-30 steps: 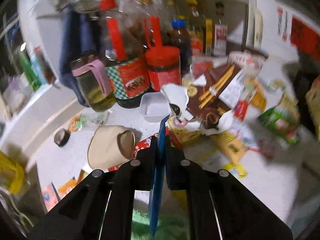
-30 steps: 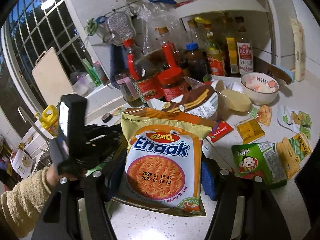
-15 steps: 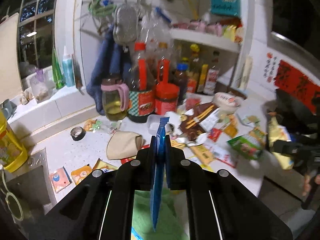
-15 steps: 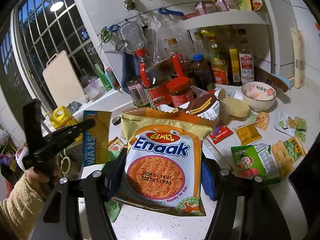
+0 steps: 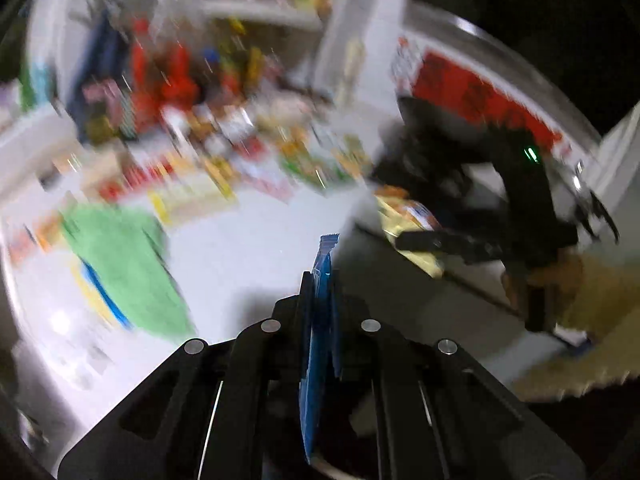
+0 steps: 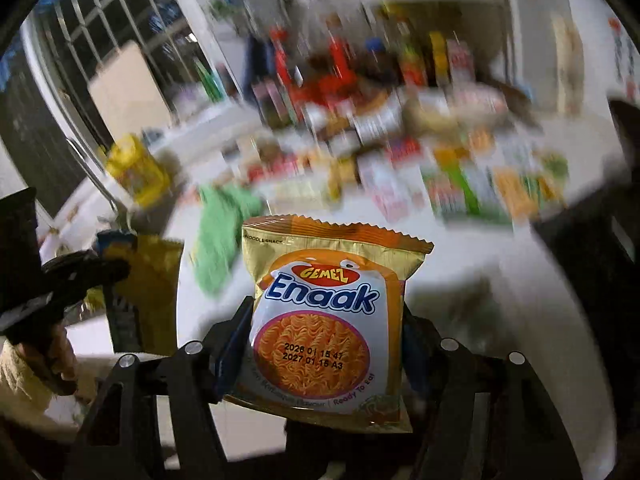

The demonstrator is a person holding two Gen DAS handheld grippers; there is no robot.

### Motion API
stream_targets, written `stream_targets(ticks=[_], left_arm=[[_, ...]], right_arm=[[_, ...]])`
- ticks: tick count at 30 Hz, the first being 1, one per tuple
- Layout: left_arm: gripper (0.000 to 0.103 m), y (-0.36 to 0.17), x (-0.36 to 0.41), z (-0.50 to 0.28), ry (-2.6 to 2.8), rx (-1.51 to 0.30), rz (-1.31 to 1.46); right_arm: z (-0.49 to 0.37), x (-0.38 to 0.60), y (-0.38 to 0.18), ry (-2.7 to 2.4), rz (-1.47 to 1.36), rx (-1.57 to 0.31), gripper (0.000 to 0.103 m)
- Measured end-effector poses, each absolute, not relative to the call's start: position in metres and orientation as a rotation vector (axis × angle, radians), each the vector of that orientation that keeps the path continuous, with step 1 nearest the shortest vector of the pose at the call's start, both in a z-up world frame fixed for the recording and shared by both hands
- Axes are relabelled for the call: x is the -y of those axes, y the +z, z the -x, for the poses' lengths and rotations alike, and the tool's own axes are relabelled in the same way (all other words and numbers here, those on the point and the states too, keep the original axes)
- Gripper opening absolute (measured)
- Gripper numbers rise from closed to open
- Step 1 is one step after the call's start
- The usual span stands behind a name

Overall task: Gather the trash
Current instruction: 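Lower the blue packet and Enaak bag into the trash bin and open both tools, then move both open tools back toward the counter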

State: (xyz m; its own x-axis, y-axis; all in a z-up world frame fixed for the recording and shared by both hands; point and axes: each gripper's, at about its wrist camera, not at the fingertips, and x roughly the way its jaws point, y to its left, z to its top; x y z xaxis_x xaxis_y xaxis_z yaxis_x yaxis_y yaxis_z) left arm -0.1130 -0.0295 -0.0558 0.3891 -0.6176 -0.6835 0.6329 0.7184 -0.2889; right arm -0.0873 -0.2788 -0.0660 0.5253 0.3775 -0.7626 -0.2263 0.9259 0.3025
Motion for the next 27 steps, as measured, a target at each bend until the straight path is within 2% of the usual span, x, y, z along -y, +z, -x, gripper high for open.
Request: stream_targets(ticks=[6, 10, 11, 12, 13, 14, 16, 17, 25, 27], left_arm=[[0.007, -0.181, 0.069, 0.122, -0.794, -1.135, -0.089], [0.008, -0.248, 0.086, 0.119, -0.754, -1.272, -0.144], [0.019, -0.255, 0.088, 0.117, -0.733, -1.276, -0.158], [0.047, -0.265, 0.091, 0.114, -0.703, -1.288, -0.173], [0.064, -0.268, 0.094, 0.112, -0.68, -1.287, -0.182], [0.077, -0.268, 0.096, 0.11, -0.659, -1.274, -0.193], [0.079, -0.261, 0.1, 0.108, -0.661, -1.253, -0.212], [0.084, -0.256, 0.102, 0.108, -0.658, -1.248, -0.228], [0.087, -0.161, 0.087, 0.112, -0.704, -1.085, -0.141], [0.091, -0.134, 0.08, 0.119, -0.699, -1.022, -0.104]], right_arm=[[0.106, 0.289, -0.182, 0.297, -0.189, -1.208, 0.065], [0.106, 0.294, -0.244, 0.245, -0.2, -1.314, 0.077], [0.106, 0.295, -0.252, 0.238, -0.21, -1.321, 0.083], [0.104, 0.296, -0.262, 0.223, -0.202, -1.341, 0.088], [0.103, 0.296, -0.266, 0.199, -0.186, -1.352, 0.099], [0.102, 0.297, -0.269, 0.169, -0.166, -1.358, 0.098], [0.102, 0.299, -0.261, 0.166, -0.17, -1.331, 0.098], [0.102, 0.3, -0.254, 0.162, -0.166, -1.309, 0.098], [0.082, 0.302, -0.15, 0.159, -0.138, -1.031, 0.098], [0.069, 0.301, -0.126, 0.17, -0.119, -0.958, 0.098]])
